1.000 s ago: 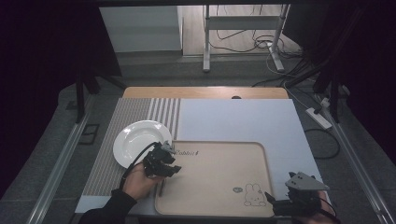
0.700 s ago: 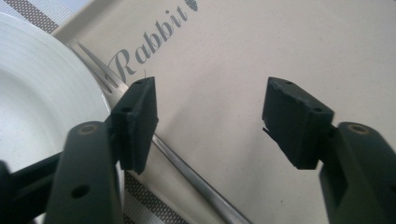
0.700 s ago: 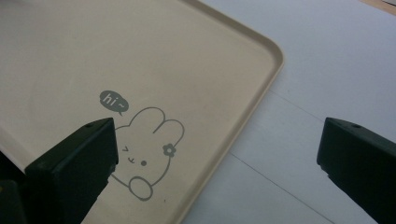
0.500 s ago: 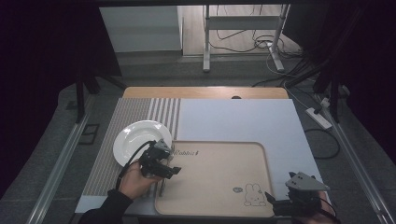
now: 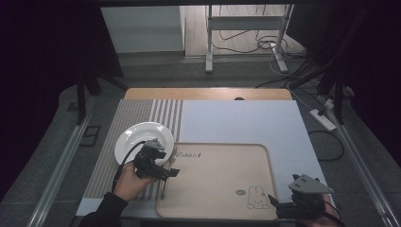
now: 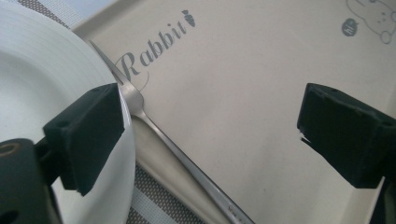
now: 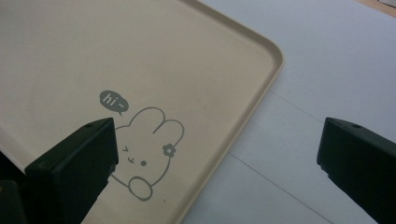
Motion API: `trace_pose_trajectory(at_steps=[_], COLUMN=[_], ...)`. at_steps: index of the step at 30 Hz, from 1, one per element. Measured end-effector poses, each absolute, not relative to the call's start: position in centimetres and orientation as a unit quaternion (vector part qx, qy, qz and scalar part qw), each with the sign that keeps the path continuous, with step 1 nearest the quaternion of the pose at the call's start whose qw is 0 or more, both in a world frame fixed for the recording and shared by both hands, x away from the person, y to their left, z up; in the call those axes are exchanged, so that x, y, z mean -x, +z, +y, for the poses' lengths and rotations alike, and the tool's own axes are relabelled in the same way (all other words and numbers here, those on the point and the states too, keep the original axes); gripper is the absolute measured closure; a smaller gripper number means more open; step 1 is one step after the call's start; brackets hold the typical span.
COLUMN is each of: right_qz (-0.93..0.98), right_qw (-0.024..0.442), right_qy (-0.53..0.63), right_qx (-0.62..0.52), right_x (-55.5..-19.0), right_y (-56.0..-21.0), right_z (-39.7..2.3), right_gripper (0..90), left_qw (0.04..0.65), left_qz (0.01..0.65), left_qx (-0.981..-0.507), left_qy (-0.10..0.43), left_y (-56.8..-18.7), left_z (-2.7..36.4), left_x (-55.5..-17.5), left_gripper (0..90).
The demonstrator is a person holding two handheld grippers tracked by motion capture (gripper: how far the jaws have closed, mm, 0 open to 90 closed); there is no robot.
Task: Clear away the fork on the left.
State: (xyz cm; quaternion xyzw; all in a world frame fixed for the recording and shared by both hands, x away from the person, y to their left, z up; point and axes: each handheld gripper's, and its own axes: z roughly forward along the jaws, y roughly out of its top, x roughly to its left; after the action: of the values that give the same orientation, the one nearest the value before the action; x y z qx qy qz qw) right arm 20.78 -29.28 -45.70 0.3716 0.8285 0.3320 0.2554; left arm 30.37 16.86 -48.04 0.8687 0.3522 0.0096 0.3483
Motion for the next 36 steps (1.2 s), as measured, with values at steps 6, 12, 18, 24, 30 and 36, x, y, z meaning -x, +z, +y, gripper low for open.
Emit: trace_pose_trajectory(at_steps=[6,12,18,24,30,36], right_qz=[0.829,0.829,0.829,0.829,0.829,0.829], right_qw=[0.256,0.256,0.256,0.255,0.256,0.257], right_qy=[0.332,0.332,0.331,0.331,0.331,0.330], right_qx=[-0.372,-0.372,-0.372,-0.372,-0.372,-0.372], right_x=[-20.8,-20.8,-20.8,-20.8,-20.8,-20.8], right_y=[-45.7,-45.7,-45.7,-45.7,-45.7,-45.7], right_z=[-29.3,-29.3,-29.3,-29.3,-29.3,-29.2], right_gripper=[0.0,0.0,0.0,0.0,0.0,0.0], left_qw=[0.350,0.357,0.360,0.362,0.368,0.375], left_qz=[0.353,0.358,0.363,0.371,0.379,0.387], left_qx=[-0.868,-0.862,-0.859,-0.854,-0.848,-0.841], left_qy=[0.015,0.023,0.026,0.035,0.045,0.045], left_y=[-48.0,-48.0,-48.1,-48.2,-48.3,-48.4], left_z=[17.4,18.2,18.9,19.6,20.8,21.7], left_x=[-30.1,-29.9,-29.8,-29.4,-28.9,-28.5], left_gripper=[3.8,0.8,0.0,0.0,0.0,0.0])
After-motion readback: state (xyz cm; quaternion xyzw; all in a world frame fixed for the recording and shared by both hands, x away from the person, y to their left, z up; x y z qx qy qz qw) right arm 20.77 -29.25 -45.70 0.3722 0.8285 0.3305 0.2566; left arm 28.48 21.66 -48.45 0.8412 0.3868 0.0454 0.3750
